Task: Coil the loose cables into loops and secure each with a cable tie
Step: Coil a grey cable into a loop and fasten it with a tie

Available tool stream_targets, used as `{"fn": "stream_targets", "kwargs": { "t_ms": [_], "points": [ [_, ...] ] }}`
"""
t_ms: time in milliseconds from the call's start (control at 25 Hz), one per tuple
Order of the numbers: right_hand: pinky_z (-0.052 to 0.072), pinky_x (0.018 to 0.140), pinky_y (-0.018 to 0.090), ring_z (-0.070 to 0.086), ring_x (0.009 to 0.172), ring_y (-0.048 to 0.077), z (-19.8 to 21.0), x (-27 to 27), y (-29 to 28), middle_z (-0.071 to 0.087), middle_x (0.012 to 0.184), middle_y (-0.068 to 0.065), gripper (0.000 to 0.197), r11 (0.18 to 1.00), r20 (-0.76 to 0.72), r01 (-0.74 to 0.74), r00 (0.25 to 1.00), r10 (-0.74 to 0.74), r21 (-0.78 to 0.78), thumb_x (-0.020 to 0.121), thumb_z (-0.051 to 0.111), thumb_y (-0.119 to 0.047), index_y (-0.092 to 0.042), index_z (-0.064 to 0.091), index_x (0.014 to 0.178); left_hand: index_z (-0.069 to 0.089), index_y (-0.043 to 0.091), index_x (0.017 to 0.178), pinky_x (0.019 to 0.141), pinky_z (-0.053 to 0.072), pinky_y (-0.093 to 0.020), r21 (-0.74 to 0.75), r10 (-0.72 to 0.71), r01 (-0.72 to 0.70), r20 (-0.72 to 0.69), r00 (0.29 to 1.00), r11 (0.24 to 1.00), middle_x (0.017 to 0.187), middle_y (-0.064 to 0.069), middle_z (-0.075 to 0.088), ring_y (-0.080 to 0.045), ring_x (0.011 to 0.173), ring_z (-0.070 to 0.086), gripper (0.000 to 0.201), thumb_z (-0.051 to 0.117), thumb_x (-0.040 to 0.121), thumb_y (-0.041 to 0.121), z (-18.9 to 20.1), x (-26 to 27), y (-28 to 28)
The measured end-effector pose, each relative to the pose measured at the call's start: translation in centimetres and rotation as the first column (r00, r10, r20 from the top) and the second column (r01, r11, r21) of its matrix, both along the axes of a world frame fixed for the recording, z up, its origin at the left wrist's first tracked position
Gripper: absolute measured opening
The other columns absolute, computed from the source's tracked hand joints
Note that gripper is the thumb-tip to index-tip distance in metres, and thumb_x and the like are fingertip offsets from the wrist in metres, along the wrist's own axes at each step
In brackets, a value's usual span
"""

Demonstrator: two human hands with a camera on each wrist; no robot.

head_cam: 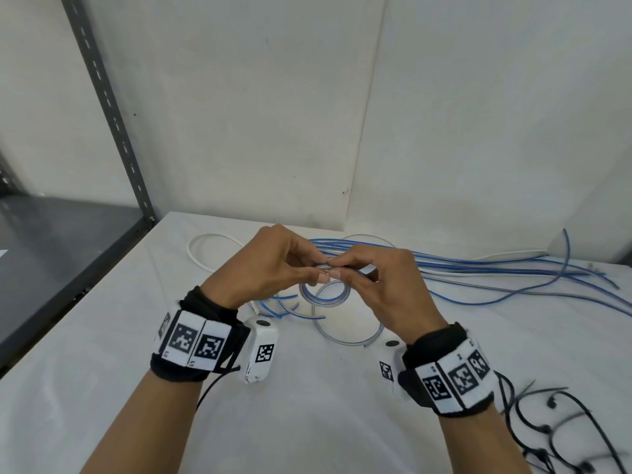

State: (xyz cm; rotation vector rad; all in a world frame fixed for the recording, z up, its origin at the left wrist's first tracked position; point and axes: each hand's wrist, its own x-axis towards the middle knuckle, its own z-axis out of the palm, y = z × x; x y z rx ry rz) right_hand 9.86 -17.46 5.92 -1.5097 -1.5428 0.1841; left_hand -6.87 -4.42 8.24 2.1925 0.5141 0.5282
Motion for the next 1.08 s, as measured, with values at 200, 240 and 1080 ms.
{"fn": "stream_targets", "kwargs": {
  "t_ms": [200, 240, 1080],
  "points": [
    [0.053, 0.071, 0.026, 0.069, 0.082, 0.005, -0.7, -0.3, 0.6, 0.075, 0.086, -0.015, 0.006, 1.000, 0.133, 0.022, 0.991, -0.022, 0.006, 0.091, 0.075, -0.024, -0.024, 0.079, 0.096, 0.082, 0.028, 0.082, 0.073, 0.053, -0.021, 0.125, 0.077, -0.062, -0.111, 0.991, 0.990, 0.075, 0.010, 0.077, -0.003, 0.073, 0.070, 0.011, 0.090, 0.075, 0.030, 0.0, -0.3, 0.3],
    [0.053, 0.070, 0.028, 0.069, 0.082, 0.005, -0.8, -0.4, 0.8, 0.075, 0.088, -0.014, 0.007, 0.999, 0.173, 0.028, 0.984, -0.034, 0.034, 0.092, 0.074, -0.024, -0.024, 0.079, 0.097, 0.081, 0.030, 0.081, 0.075, 0.054, -0.026, 0.133, 0.088, -0.071, -0.127, 0.988, 0.989, 0.074, 0.011, 0.076, -0.004, 0.072, 0.071, 0.010, 0.089, 0.075, 0.032, 0.0, -0.4, 0.3],
    [0.058, 0.058, 0.032, 0.072, 0.078, 0.015, -0.1, -1.4, 0.7, 0.076, 0.086, -0.006, 0.009, 0.974, -0.392, 0.121, 0.919, -0.037, 0.191, 0.087, 0.079, -0.014, -0.021, 0.078, 0.093, 0.065, 0.000, 0.099, 0.087, 0.060, -0.036, -0.475, 0.055, 0.033, 0.171, 0.984, 0.879, 0.068, -0.007, 0.062, -0.019, 0.069, 0.059, 0.053, 0.041, 0.103, 0.048, 1.3, -0.3, -0.3]
  ]
}}
